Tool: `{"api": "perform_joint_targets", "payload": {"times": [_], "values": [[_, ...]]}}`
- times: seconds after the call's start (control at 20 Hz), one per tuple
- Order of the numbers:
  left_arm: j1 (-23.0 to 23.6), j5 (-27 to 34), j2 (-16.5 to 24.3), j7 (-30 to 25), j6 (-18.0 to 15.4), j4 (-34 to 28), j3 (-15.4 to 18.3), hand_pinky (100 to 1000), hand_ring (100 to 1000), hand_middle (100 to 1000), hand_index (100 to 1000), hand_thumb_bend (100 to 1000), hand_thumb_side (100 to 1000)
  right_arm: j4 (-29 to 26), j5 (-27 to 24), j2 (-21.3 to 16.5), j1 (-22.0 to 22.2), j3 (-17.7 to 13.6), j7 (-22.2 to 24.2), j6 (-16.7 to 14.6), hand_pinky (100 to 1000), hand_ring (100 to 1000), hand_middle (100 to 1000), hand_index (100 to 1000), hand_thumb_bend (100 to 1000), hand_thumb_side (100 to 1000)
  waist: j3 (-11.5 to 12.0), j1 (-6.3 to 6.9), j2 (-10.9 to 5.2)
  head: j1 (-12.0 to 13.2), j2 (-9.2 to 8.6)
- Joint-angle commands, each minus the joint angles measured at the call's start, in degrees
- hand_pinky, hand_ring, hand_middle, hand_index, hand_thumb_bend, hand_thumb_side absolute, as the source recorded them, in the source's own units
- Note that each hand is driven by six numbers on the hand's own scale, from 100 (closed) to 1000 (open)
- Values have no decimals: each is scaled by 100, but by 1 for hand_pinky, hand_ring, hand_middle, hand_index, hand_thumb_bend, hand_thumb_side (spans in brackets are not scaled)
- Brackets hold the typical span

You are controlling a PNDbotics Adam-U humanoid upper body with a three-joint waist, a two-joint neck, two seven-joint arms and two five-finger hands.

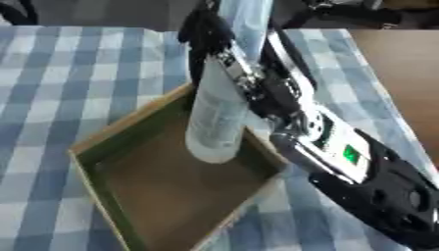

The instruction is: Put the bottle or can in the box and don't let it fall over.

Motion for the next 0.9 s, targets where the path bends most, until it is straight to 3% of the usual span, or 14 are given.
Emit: {"api": "perform_joint_targets", "payload": {"times": [0.05, 0.6, 0.9], "values": [[-28, 64, 307, 24, -58, -78, 110, 987, 1000, 1000, 594, 100, 569, -140, 236, -53, -47, 42, -67, 240, 176, 277, 526, 193, 100, 470, 44, 2, -157, -51, 20], [-10, 126, 459, 110, -145, -184, 155, 983, 1000, 1000, 594, 100, 585, -38, 781, 39, 46, 177, -593, 462, 205, 296, 543, 203, 100, 470, 145, -25, -193, -206, 167], [1, 148, 448, 131, -152, -231, 159, 983, 1000, 1000, 594, 100, 583, 177, 859, 81, 78, 293, -558, 544, 329, 393, 666, 318, 100, 470, 141, -16, -187, -199, 138]]}}
